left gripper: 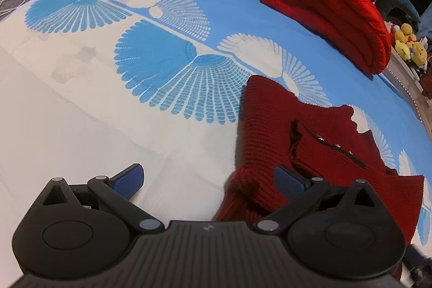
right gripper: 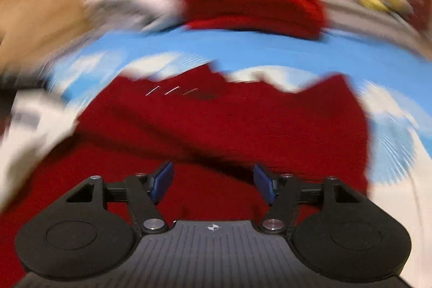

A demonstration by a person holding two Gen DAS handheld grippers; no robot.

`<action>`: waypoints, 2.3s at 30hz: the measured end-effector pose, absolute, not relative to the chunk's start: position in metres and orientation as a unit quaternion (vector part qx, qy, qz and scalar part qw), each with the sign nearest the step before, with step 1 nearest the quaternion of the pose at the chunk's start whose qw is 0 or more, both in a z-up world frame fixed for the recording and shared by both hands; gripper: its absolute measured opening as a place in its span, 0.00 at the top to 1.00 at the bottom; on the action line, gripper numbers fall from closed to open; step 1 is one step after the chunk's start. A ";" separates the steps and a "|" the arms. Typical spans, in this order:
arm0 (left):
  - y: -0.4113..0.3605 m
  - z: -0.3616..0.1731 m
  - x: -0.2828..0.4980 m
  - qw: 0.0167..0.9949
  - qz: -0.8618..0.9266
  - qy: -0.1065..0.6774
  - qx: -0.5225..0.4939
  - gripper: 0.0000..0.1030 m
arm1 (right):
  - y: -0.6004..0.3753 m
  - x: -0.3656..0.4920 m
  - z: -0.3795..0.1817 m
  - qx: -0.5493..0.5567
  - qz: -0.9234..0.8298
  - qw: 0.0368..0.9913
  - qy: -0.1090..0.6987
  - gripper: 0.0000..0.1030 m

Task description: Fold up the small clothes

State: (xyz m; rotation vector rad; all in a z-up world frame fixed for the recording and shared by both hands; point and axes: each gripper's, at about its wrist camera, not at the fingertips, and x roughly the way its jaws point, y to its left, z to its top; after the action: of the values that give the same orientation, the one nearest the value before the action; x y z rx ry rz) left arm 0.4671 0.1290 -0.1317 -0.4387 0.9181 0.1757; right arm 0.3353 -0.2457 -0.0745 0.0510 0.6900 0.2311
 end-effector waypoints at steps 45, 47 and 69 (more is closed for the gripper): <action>0.029 -0.157 0.578 0.873 -0.064 0.468 -0.124 0.25 | -0.372 0.408 -0.085 0.191 -0.032 0.934 0.300 0.39; 0.024 -0.156 0.579 0.884 -0.059 0.452 -0.101 0.51 | -0.370 0.411 -0.087 0.184 -0.029 0.935 0.300 0.39; 0.064 -0.115 0.517 0.901 -0.046 0.431 -0.024 0.89 | -0.387 0.477 -0.092 0.196 -0.017 0.918 0.343 0.51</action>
State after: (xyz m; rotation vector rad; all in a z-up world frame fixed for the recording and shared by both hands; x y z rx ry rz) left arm 0.5167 0.0644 -0.1149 -0.0502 0.8909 -0.0947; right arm 0.4774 -0.3875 -0.0917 0.4039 0.7053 -0.0358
